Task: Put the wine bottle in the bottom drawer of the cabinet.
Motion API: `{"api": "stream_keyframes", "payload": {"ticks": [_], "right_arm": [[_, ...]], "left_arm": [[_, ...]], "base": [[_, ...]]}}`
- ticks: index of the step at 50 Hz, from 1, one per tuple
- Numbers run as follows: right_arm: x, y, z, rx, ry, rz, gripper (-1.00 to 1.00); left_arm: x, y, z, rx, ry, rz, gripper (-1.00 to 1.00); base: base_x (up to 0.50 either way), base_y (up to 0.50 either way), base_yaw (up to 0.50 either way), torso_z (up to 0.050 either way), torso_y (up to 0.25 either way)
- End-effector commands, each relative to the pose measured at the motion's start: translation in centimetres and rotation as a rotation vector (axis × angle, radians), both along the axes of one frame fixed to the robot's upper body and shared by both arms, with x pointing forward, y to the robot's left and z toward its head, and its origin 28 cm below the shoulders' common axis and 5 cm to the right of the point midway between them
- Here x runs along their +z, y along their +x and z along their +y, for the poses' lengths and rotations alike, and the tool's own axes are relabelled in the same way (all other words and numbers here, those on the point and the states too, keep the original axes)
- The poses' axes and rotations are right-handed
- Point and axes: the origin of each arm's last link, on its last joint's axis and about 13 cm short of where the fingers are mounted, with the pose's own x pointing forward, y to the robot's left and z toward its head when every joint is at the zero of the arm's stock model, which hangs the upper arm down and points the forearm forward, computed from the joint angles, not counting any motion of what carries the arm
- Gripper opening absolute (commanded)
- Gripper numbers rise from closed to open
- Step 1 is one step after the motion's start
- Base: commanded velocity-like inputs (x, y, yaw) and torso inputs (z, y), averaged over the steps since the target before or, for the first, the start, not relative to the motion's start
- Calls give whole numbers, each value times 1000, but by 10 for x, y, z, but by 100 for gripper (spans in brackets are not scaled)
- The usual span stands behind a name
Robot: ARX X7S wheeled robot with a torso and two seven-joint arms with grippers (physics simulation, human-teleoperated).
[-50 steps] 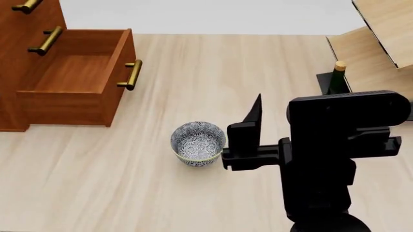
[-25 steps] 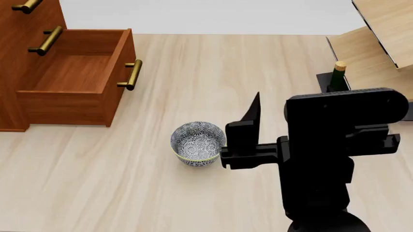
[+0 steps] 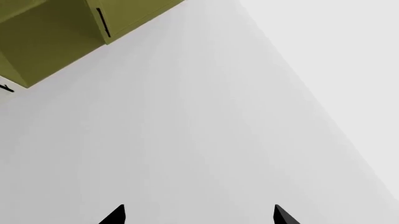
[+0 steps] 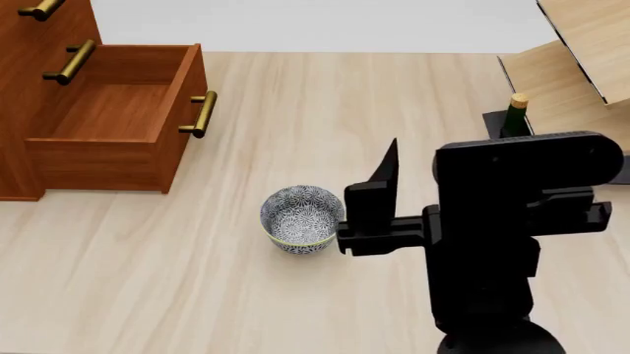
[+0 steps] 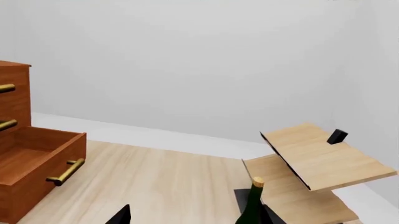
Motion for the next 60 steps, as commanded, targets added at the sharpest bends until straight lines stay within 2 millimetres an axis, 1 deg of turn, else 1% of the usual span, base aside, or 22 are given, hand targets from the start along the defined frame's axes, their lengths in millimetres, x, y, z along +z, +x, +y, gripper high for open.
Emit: {"api": "stream_keyframes", "payload": {"ticks": [1,12,33,60], "right_arm": [[0,0,1,0,-7,0,100],[-1,1,1,0,-26,-1,100],[-2,0,1,-1,-24,0,100],[-2,1,-1,-6,-19,1,100]], "left_arm": [[0,0,0,-10,7,-3,100],[-1,0,0,-13,-8,7,100],[-2,2,1,-16,-17,15,100],[-2,1,1,-3,-14,25,100]], "base": [[0,0,0,0,0],[47,53,0,0,0],[190,306,0,0,0],[192,122,0,48,36]]}}
